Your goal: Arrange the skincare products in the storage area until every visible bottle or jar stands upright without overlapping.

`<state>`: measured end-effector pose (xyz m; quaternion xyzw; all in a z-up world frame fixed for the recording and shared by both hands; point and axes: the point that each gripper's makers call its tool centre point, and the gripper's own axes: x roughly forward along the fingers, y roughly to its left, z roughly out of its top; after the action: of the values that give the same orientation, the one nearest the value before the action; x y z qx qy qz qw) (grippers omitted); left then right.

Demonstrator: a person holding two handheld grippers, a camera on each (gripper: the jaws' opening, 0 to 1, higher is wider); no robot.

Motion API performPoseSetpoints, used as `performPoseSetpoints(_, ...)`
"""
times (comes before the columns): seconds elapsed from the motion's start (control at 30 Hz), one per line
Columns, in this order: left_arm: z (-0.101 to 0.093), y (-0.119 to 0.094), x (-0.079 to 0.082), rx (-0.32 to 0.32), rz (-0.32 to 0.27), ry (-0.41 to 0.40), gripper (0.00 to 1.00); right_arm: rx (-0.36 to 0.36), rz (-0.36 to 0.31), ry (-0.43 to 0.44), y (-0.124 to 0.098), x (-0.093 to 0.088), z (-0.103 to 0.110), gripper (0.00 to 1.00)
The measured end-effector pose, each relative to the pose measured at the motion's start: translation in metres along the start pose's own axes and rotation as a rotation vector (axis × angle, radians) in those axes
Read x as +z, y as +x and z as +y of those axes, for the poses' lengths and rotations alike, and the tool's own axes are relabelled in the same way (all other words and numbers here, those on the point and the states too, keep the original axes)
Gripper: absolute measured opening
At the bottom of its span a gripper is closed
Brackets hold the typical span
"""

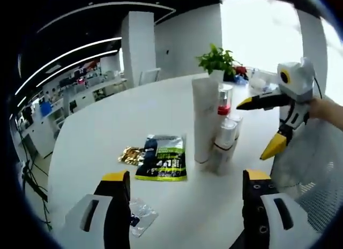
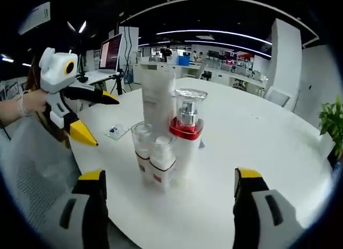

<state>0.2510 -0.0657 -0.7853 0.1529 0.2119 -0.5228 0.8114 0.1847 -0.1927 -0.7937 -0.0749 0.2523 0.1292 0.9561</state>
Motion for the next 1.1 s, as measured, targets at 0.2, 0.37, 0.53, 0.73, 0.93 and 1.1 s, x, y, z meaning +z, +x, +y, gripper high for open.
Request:
performPoseSetpoints(0.2, 0.000, 0.002, -0.003, 0.004, 0.013, 0.053, 0.93, 0.024, 0.021, -0.056, 0.002, -0.005, 0.013, 1.00)
performPoseSetpoints(0.37, -0.002, 0.001, -0.008, 0.015, 0.034, 0.081, 0.97, 0.050, 0.024, -0.078, 0.009, -0.003, 0.021, 1.00)
performPoseSetpoints(0.53, 0.005, 0.000, -0.015, 0.028, 0.055, 0.047, 0.97, 0.085, 0.018, -0.094, 0.010, -0.001, 0.032, 1.00)
performPoseSetpoints(0.73, 0.011, -0.003, -0.018, 0.053, 0.059, 0.036, 0.97, 0.102, 0.016, -0.065, 0.009, -0.002, 0.031, 1.00)
performPoseSetpoints(0.93, 0.010, -0.001, -0.019, 0.048, 0.069, 0.046, 0.97, 0.106, 0.027, -0.092, 0.011, -0.003, 0.031, 1.00)
performPoseSetpoints(1.1, 0.008, 0.000, -0.016, 0.035, 0.063, 0.047, 0.97, 0.106, 0.018, -0.081, 0.009, -0.002, 0.028, 1.00)
